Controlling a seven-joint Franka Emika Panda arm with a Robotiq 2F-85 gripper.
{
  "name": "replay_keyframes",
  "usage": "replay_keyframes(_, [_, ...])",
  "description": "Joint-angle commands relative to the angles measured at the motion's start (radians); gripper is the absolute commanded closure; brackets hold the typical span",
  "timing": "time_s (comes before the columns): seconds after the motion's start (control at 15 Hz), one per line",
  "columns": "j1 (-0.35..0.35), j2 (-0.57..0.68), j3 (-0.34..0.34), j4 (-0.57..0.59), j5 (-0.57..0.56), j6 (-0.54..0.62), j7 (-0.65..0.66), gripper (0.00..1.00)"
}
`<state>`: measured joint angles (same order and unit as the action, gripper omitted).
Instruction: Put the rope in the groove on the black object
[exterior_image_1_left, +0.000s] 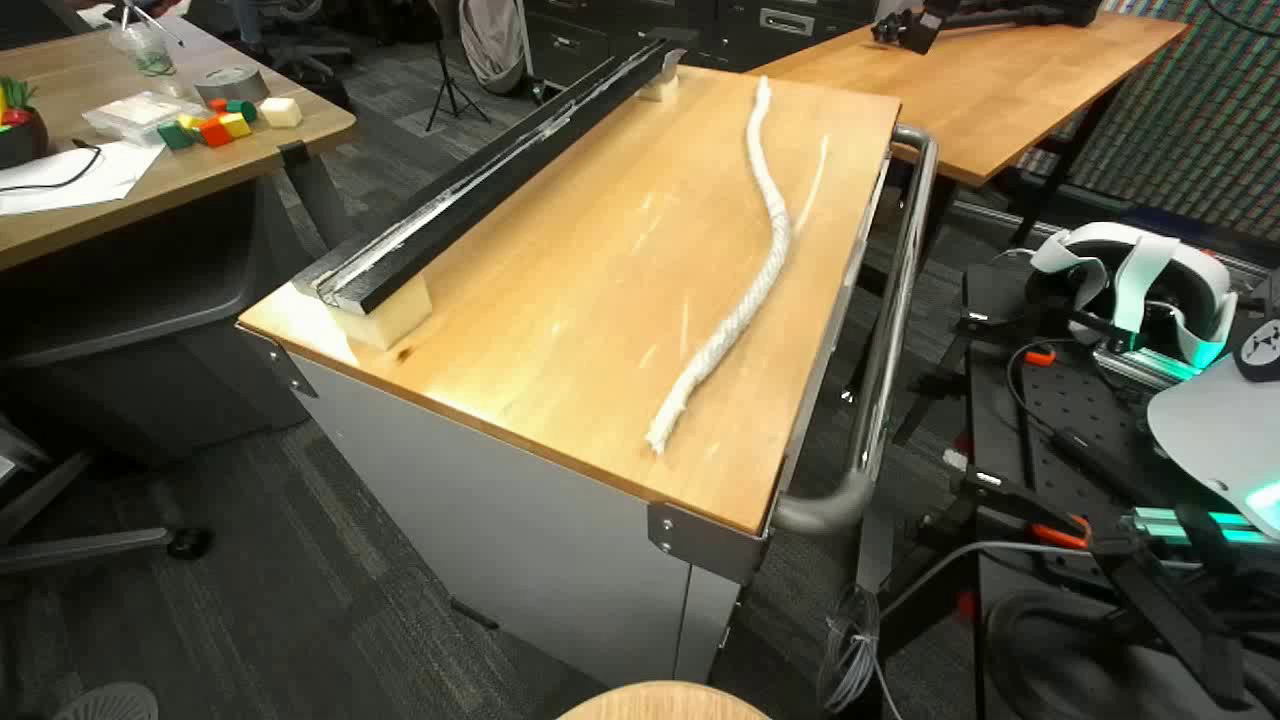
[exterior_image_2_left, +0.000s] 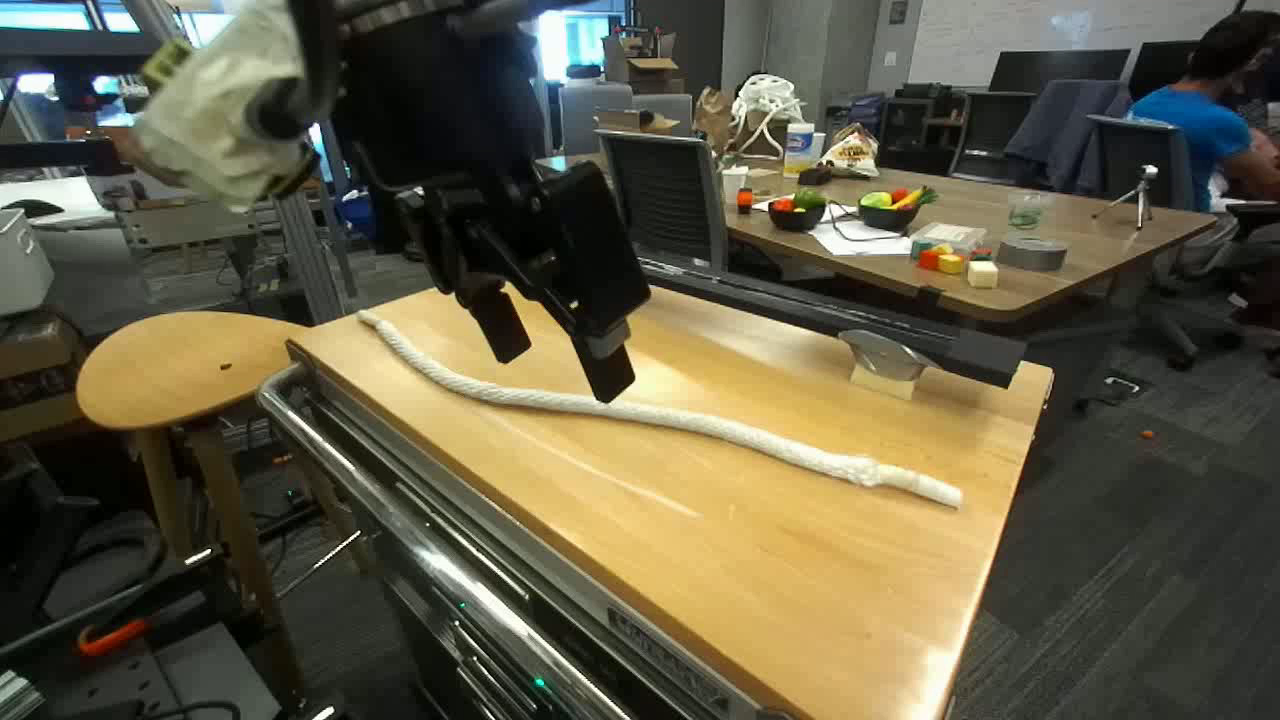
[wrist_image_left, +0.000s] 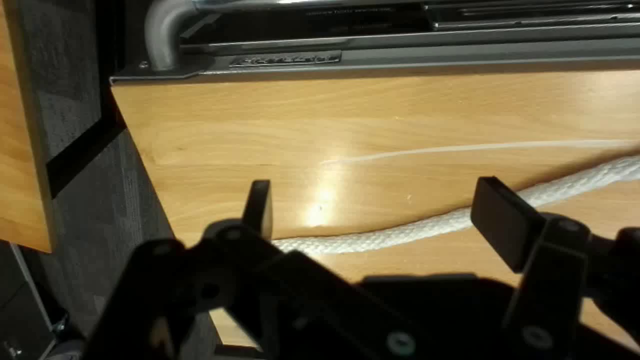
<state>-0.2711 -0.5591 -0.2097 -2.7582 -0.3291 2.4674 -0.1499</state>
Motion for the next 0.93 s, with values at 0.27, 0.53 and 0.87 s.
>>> replay_keyframes(0.27, [0.092,0.087,-0.105,0.070,0.251,-0.099,-0.115,0.00])
replay_keyframes(0.53, [0.071,0.077,-0.088,0.037,0.219,-0.094,-0.165,0.00])
replay_keyframes(0.87, [0.092,0.123,-0.082,0.060,0.330,-0.161,-0.043,0.00])
